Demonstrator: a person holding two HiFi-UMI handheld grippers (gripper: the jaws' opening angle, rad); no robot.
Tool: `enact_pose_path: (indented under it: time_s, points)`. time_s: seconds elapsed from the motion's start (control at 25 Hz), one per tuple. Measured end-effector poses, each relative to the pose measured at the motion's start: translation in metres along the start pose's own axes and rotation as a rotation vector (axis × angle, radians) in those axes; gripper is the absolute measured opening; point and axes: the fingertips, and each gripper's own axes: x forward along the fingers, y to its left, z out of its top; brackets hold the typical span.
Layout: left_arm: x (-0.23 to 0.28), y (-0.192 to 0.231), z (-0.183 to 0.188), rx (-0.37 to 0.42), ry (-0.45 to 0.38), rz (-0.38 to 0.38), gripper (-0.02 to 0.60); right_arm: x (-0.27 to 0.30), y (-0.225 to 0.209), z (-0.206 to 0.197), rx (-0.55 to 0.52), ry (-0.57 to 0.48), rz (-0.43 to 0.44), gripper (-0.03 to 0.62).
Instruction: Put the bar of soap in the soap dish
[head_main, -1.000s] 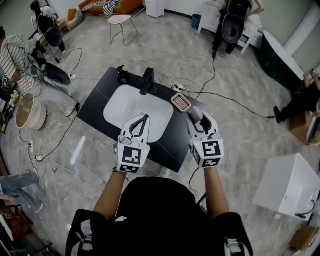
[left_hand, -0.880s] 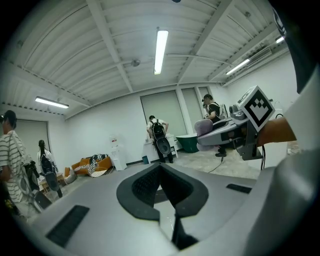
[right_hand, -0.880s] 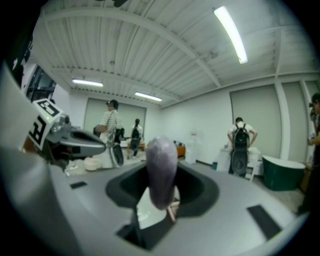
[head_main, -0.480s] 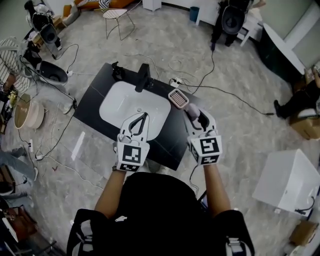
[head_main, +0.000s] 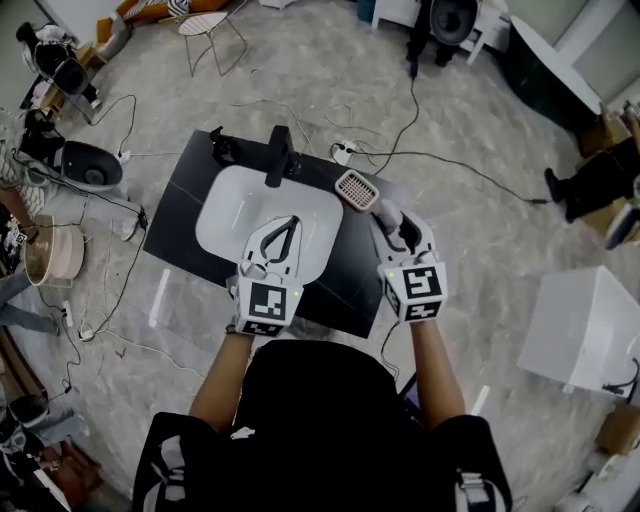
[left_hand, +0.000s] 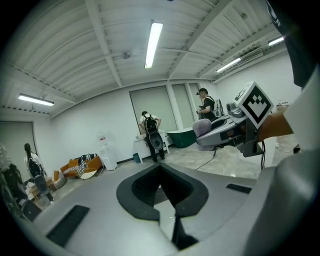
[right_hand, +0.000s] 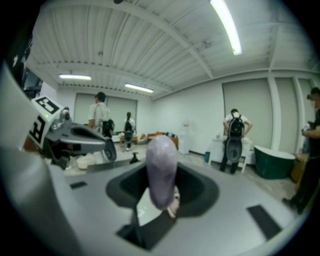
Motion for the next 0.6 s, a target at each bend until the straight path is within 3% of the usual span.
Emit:
enact_pose_path:
  time_s: [0.6]
  points:
    - [0.06, 0.027, -0.033, 0.013, 0.046, -0.203, 0.018, 0.054, -0.005, -0.055, 0.079, 0.184, -0.135, 0.173]
